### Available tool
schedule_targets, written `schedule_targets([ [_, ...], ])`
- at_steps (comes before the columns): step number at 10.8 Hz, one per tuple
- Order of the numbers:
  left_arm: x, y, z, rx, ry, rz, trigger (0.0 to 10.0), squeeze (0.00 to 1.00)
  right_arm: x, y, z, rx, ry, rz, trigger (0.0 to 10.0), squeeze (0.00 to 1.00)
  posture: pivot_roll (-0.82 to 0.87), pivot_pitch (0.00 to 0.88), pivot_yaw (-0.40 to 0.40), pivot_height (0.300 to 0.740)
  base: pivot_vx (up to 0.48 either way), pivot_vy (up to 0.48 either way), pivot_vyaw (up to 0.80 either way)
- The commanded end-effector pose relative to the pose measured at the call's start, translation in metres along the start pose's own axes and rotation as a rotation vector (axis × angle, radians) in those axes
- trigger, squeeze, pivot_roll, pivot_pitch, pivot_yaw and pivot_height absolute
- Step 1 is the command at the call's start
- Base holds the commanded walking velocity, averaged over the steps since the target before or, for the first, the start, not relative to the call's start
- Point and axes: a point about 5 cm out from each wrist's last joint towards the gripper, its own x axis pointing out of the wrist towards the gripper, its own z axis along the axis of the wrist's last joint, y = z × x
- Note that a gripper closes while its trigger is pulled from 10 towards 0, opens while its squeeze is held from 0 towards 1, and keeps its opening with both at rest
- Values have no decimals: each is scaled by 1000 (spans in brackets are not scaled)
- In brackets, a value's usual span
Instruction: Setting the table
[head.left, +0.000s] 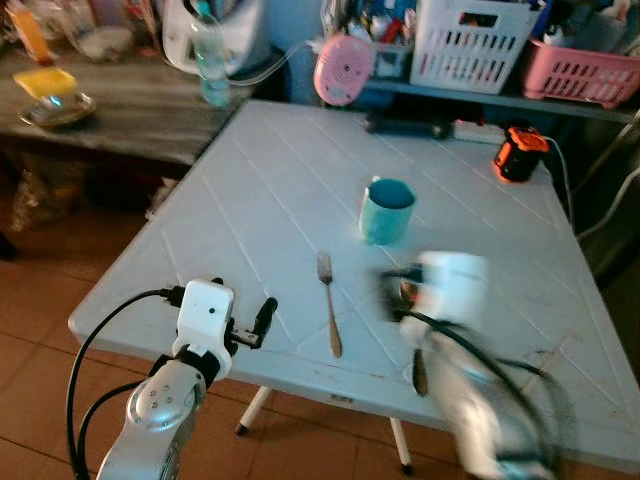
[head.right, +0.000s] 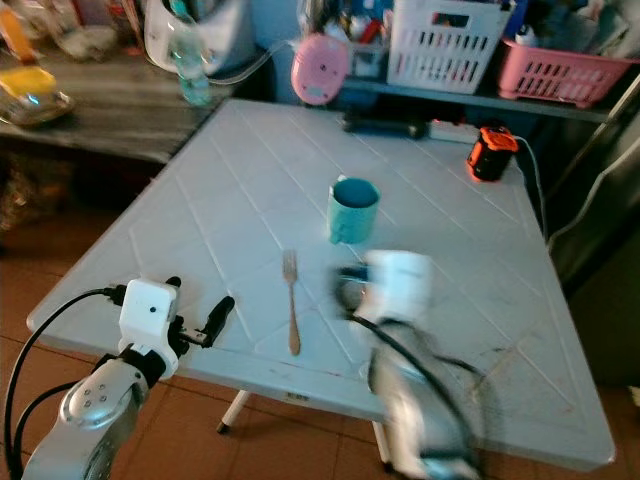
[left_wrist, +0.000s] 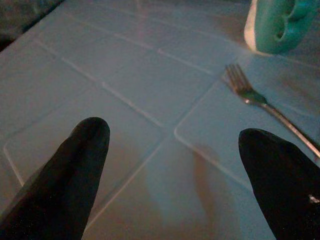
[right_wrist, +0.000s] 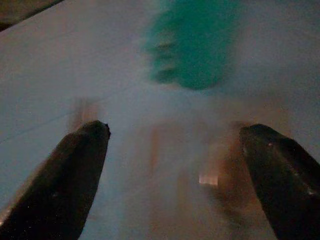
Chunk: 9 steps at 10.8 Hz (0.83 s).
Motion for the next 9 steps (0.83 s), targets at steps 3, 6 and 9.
schedule_targets([
  [3, -19, 16, 4, 27, -3, 115, 10000, 0, 13, 34, -10, 40, 93, 152, 10000, 1000, 162, 122, -91, 740, 0, 0, 0],
  [6, -43, 18, -4, 27, 41, 142, 10000, 0, 24, 54, -20, 67, 180, 191, 10000, 1000, 225, 134, -124, 740, 0, 0, 0],
  [9, -47, 13, -4, 15, 56, 122, 10000, 0, 28, 76, -28, 80, 262, 231, 196, 0, 239, 126, -125, 740, 0, 0, 0],
])
